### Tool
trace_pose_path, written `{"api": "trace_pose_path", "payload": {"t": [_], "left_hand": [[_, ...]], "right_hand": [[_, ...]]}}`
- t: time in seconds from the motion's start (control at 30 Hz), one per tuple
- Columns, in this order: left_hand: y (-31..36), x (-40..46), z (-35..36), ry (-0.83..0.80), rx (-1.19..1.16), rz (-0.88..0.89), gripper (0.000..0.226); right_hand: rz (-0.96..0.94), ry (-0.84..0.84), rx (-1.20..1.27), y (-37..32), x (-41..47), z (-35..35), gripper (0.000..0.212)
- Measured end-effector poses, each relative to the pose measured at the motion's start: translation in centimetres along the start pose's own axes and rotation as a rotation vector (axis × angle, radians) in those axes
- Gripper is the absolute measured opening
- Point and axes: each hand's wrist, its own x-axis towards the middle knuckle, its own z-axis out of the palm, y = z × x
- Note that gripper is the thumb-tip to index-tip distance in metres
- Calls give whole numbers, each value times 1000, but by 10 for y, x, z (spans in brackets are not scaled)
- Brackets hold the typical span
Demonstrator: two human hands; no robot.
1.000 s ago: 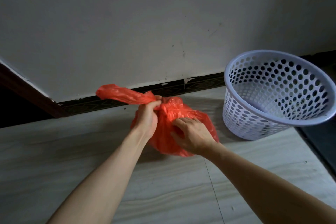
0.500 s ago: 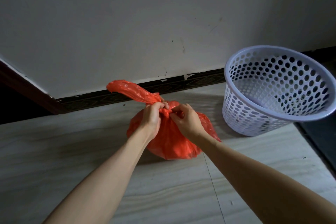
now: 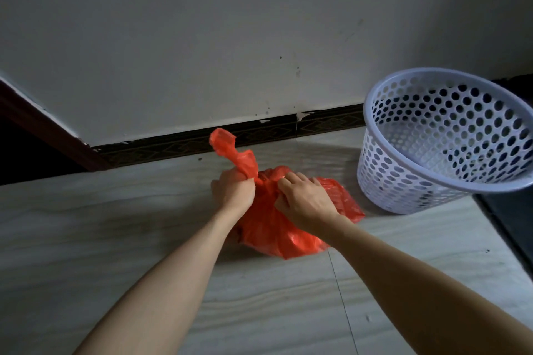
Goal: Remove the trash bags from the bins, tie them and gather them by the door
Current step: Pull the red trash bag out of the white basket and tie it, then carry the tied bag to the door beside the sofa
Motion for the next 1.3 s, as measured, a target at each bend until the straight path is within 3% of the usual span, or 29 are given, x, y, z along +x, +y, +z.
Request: {"api": "trace_pose_path", "payload": {"t": [0.13,0.23,0.4,0.53,0.63,0.73,0.87,0.93,1.03,1.3], "left_hand": [[-19,12,2,-73,201,-65,36],[-30,12,0,-107,156,-161,35],[-34,4,-17,-200,-247,-434,42],[-23,-8,-105,-405,-691,-644,20],[-16,-34,-197,-546,-959,-880,28],[-18,-69,-277,-351,-1113,-954,38],[-8,-122,-402,-80,-812,-791,36],[-2,-144,-454,-30,-602,-653,36],[-21,-187,-569,22,-421,-595,33],[-128,-257,-780,379,-356,-676,32]], "right_hand": [[-112,-115,-74,-8,-4,2,39],[-83,-193,65,-15,-14,5,26],[-63,-224,204,-31,-24,0,46],[5,-339,215,-61,-13,-56,31],[49,-370,194,-102,-1,-120,26],[107,-416,154,-161,14,-194,8],[86,-444,104,-252,41,-298,10],[37,-457,74,-291,51,-340,11],[-52,-490,49,-390,71,-405,10],[-277,-512,190,-650,116,-444,6]]}}
